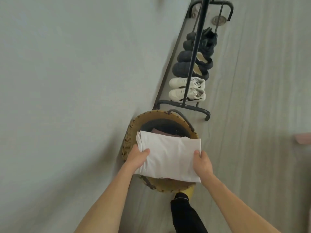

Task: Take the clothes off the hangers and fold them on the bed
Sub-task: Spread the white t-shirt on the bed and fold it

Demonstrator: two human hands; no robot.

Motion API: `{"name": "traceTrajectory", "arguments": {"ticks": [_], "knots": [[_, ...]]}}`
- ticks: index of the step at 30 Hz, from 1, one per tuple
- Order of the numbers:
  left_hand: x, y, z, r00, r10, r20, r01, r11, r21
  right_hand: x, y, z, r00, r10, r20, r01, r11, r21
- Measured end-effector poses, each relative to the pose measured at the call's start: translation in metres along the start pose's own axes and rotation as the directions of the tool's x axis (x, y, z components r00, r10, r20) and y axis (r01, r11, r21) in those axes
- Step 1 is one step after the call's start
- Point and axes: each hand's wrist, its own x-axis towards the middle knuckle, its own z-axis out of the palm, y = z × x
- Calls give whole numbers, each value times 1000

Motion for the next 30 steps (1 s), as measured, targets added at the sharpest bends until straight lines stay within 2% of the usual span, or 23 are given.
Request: {"name": "traceTrajectory", "arguments": {"ticks": [8, 15, 21, 26, 30], "knots": [[173, -39, 23, 996, -86, -9, 86, 978, 189, 122, 28, 99, 994, 93, -54, -97, 992, -84], [312, -87, 66, 994, -86, 71, 72, 980, 188, 234, 76, 167, 958, 250, -137, -249, 968, 25], [405, -122, 87, 991, -75, 110, 53, 980, 192, 315, 105, 203, 963, 184, -196, -193, 981, -28], [441, -140, 102, 988, -86, 128, 55, 972, 227, 348, 130, 219, 946, 229, -228, -247, 968, -52], [425, -131, 99, 995, -89, 51, 65, 930, 362, 335, 122, 209, 931, 269, -247, -296, 952, -78]]}}
